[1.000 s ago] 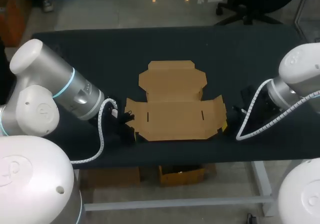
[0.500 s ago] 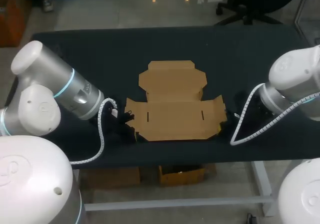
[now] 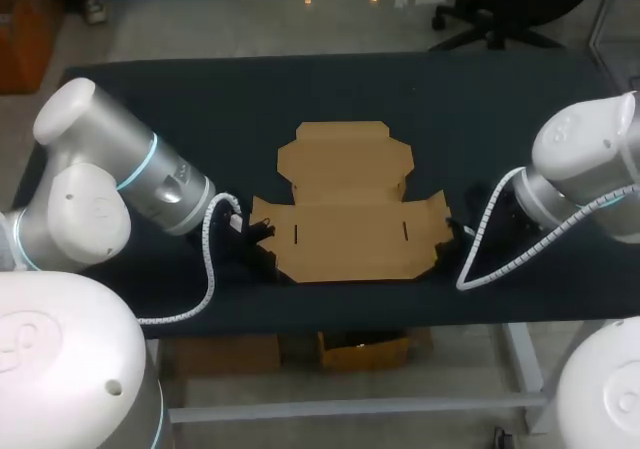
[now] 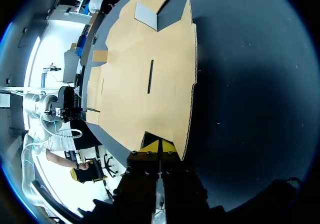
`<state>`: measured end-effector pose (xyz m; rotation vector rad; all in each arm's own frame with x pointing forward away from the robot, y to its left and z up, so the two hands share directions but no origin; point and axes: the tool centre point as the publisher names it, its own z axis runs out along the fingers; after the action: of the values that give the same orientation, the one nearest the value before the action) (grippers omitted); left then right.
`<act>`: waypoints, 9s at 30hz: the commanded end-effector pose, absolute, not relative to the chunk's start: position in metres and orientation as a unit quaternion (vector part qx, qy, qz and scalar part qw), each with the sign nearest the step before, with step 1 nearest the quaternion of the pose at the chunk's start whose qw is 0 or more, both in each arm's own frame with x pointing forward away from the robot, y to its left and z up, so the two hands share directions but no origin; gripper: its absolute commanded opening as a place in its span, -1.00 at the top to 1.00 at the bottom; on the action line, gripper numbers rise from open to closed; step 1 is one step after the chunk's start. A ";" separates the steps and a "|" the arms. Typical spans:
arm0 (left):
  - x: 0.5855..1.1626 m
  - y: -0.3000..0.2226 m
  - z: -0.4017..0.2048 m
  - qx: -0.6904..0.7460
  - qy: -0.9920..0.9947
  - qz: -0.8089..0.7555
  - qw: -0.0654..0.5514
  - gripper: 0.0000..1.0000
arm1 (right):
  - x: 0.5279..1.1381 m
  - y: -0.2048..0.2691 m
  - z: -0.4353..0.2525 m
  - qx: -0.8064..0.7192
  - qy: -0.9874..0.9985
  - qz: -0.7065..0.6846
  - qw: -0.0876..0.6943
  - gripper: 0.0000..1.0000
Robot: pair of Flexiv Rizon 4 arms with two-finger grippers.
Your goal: Assemble the packaging by folding the flat box into shape, placing the metal phone stand inside, and closing the box properly
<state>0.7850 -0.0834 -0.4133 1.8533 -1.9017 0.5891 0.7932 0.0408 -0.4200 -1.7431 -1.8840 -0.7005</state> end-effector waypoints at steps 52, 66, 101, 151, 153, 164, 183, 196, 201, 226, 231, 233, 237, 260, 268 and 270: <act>0.772 -0.105 -0.388 0.650 -0.713 0.193 0.178 1.00 | 0.793 0.054 -0.401 -0.658 -0.674 -0.255 0.219 1.00; 0.778 -0.122 -0.392 0.637 -0.727 0.186 0.176 1.00 | 0.800 0.060 -0.401 -0.654 -0.682 -0.245 0.219 1.00; 0.782 -0.144 -0.407 0.623 -0.739 0.196 0.165 1.00 | 0.791 0.084 -0.419 -0.654 -0.699 -0.200 0.211 1.00; 0.837 -0.089 -0.344 0.649 -0.725 0.201 0.117 -1.00 | 0.846 -0.025 -0.349 -0.618 -0.661 -0.353 0.235 -1.00; 0.844 -0.087 -0.341 0.650 -0.724 0.202 0.115 -1.00 | 0.854 -0.028 -0.346 -0.619 -0.660 -0.355 0.235 -1.00; 0.876 -0.074 -0.322 0.639 -0.730 0.213 0.116 -1.00 | 0.896 -0.037 -0.331 -0.592 -0.656 -0.392 0.256 -1.00; 0.883 -0.071 -0.317 0.627 -0.741 0.207 0.124 -1.00 | 0.902 -0.037 -0.327 -0.574 -0.669 -0.391 0.266 -1.00; 0.909 -0.085 -0.306 0.599 -0.753 0.243 0.125 -1.00 | 0.942 -0.024 -0.327 -0.574 -0.653 -0.402 0.287 -1.00; 0.920 -0.085 -0.303 0.597 -0.752 0.253 0.119 -1.00 | 0.958 -0.021 -0.332 -0.607 -0.635 -0.386 0.282 -1.00; 0.958 -0.075 -0.297 0.611 -0.737 0.261 0.124 -1.00 | 0.970 -0.003 -0.342 -0.628 -0.608 -0.403 0.272 -1.00; 0.958 -0.075 -0.297 0.611 -0.737 0.261 0.124 -1.00 | 0.970 -0.003 -0.342 -0.628 -0.608 -0.403 0.272 -1.00; 0.958 -0.075 -0.297 0.611 -0.737 0.261 0.124 -1.00 | 0.970 -0.003 -0.342 -0.628 -0.608 -0.403 0.272 -1.00; 0.958 -0.075 -0.297 0.611 -0.737 0.261 0.124 -1.00 | 0.978 0.005 -0.343 -0.627 -0.612 -0.396 0.275 -1.00; 0.971 -0.069 -0.296 0.609 -0.727 0.295 0.113 -1.00 | 1.007 0.014 -0.363 -0.636 -0.602 -0.389 0.285 0.01; 0.974 -0.061 -0.291 0.609 -0.722 0.309 0.114 -1.00 | 1.017 0.025 -0.377 -0.638 -0.603 -0.377 0.295 0.10; 0.974 -0.060 -0.290 0.607 -0.722 0.312 0.116 -1.00 | 1.019 0.026 -0.380 -0.637 -0.603 -0.377 0.296 0.11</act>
<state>0.9761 -0.0639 -0.2899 1.7848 -2.1164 0.9049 1.0099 0.0241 -0.3731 -1.7167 -1.6065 -1.0167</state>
